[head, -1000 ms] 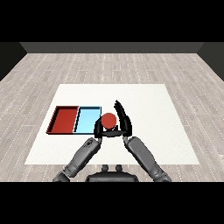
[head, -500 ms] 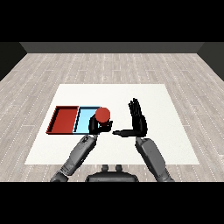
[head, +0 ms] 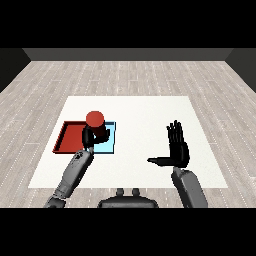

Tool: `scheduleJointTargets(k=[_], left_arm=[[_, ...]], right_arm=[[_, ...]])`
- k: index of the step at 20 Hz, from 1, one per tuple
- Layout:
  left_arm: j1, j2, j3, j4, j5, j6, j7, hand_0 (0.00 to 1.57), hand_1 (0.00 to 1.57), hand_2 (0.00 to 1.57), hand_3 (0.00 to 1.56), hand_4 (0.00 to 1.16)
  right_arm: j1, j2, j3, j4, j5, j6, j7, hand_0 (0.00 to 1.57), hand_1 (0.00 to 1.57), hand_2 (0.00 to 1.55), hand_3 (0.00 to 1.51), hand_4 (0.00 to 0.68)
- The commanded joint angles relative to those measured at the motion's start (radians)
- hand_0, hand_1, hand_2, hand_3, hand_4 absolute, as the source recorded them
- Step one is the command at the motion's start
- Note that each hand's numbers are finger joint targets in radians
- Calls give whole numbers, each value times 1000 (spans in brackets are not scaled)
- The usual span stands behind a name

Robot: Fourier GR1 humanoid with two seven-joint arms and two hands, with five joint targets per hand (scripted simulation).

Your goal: Pick the red can and put it in the red box

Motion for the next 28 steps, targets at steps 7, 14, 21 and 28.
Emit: scheduleJointTargets(k=[7,14,21,28], left_arm=[[-16,265,112,178,-97,-46,118,1571,1571,1536,1468,1122],[-90,343,126,577,-161,-107,187,1571,1571,1549,1473,1051],[-212,328,113,962,-233,-139,260,1063,1063,978,616,821],[-289,235,109,1156,-269,-184,195,879,879,925,776,517]], right_arm=[[64,-16,-106,126,-70,98,-90,0,0,0,0,0],[37,-17,-137,193,-61,97,-101,0,0,0,0,0],[-9,-8,-153,279,-67,118,-122,0,0,0,0,0],[-70,32,-160,410,-36,121,-206,0,0,0,0,0]])
